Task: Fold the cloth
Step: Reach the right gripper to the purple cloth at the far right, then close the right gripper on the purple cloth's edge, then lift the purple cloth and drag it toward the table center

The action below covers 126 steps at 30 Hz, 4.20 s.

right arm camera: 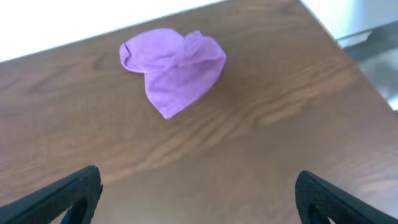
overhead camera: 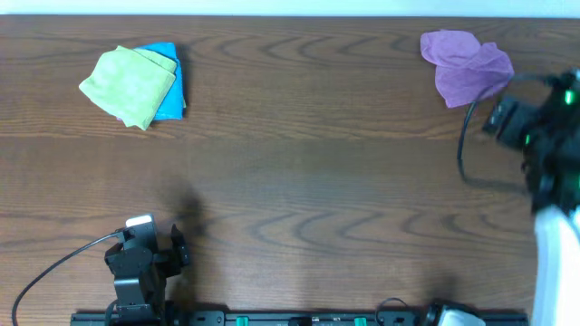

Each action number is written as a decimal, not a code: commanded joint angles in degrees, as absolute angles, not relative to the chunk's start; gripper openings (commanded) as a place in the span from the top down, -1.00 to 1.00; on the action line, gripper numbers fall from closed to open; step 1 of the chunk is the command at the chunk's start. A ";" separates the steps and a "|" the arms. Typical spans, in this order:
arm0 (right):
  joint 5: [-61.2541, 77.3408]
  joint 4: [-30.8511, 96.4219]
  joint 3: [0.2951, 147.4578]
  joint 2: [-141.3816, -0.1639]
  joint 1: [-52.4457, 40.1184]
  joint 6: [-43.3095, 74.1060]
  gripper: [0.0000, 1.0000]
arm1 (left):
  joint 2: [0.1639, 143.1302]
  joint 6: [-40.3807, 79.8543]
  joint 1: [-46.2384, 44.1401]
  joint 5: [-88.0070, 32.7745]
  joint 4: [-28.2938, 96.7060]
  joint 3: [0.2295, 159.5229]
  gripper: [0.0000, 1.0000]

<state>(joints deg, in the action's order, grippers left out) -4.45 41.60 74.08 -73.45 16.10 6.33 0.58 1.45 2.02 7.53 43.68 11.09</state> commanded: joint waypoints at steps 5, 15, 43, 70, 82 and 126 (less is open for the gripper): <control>-2.68 43.66 89.30 -94.00 16.62 5.26 -0.99 | 0.21 1.06 1.74 7.90 44.77 9.87 -0.90; 0.75 43.77 103.66 -114.87 17.23 5.30 -0.99 | 0.21 1.06 1.74 7.90 44.77 9.87 -0.90; 3.27 12.64 103.83 -135.37 17.19 16.80 -0.88 | 0.21 1.06 1.74 7.90 44.77 9.87 -0.90; 6.87 13.19 103.83 -137.99 17.17 17.69 0.97 | 0.21 1.06 1.74 7.90 44.80 9.87 -0.90; 7.81 33.91 103.83 -117.67 11.31 6.35 0.97 | 0.21 1.06 1.74 7.90 44.80 9.87 -0.90; 7.66 41.87 106.37 -107.26 -14.74 -3.25 0.97 | 0.21 1.06 1.74 7.90 44.77 9.87 -0.90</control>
